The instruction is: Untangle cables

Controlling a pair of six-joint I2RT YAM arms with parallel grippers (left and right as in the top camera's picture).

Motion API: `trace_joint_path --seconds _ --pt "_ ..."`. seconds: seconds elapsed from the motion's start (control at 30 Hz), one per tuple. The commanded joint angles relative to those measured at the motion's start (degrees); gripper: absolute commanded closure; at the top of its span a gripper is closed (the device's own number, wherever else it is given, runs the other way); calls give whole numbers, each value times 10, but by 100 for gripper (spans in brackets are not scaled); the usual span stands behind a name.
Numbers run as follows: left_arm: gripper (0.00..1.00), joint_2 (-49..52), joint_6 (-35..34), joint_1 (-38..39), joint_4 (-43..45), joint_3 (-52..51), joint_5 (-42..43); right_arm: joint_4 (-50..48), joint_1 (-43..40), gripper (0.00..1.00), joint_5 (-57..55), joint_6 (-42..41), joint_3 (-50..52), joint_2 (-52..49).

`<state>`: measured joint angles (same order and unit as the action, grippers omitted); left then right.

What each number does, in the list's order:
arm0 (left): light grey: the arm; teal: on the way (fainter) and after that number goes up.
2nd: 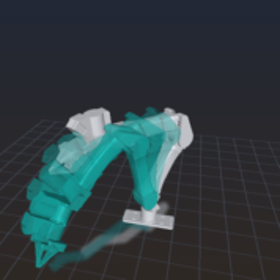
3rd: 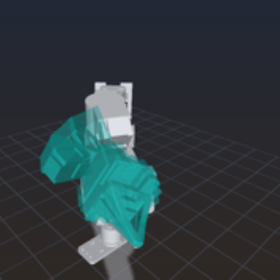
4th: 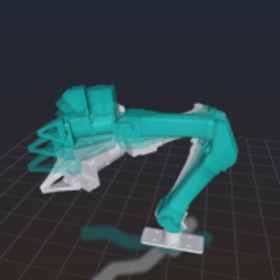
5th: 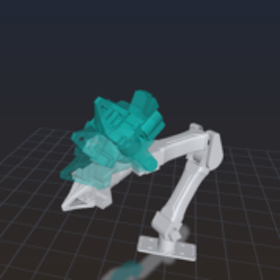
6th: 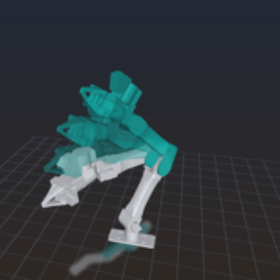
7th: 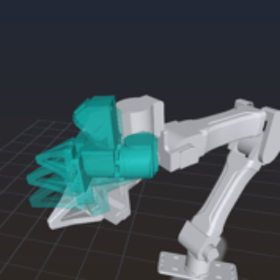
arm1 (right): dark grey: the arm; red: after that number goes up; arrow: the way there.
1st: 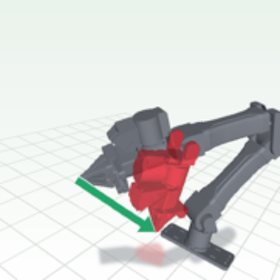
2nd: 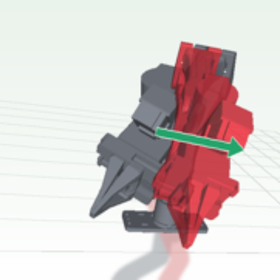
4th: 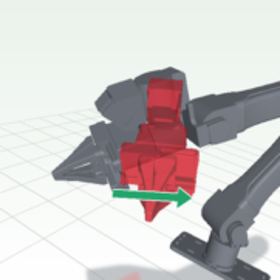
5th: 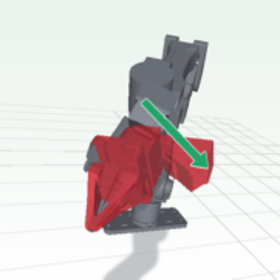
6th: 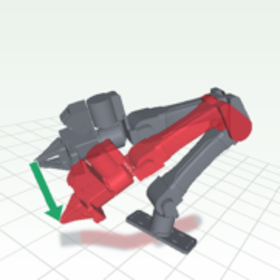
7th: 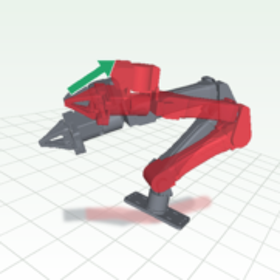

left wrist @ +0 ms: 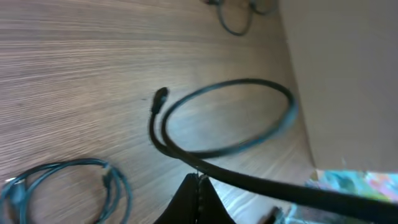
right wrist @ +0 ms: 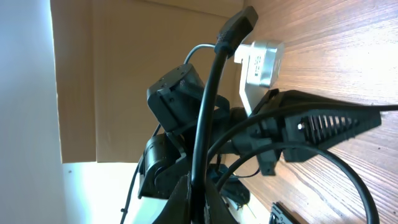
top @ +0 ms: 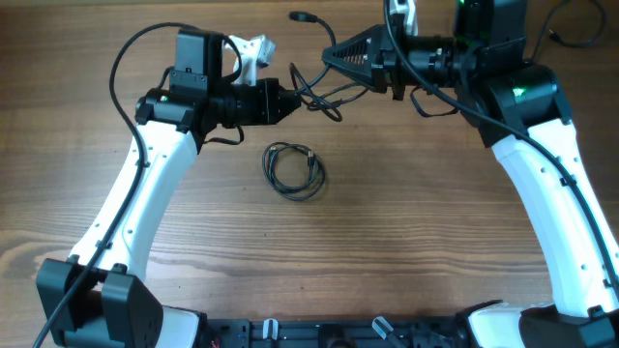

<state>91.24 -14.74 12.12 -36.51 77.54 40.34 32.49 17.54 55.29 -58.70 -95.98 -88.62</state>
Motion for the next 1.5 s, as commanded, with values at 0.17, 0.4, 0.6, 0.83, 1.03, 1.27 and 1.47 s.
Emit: trace_joint_path --seconds 0.17,0.4,0.6,0.83,1.03,1.27,1.47 --pt "0 4 -37 -7 -7 2 10 5 -9 96 -51 2 -7 -4" --pt "0 4 45 -7 27 2 240 11 -12 96 -69 0 -7 -4" --pt "37 4 64 -7 23 2 326 10 -26 96 -98 -4 -7 -4" --pt "0 4 70 -19 20 2 325 47 -112 96 -225 97 -7 -4" --pt "0 4 66 -26 -23 2 233 6 -262 95 -187 88 -9 -2" --pt "0 4 66 -26 -23 2 199 164 -372 96 -515 240 -9 -22" --pt "0 4 66 -26 -24 2 180 218 -385 96 -705 241 -9 -97"
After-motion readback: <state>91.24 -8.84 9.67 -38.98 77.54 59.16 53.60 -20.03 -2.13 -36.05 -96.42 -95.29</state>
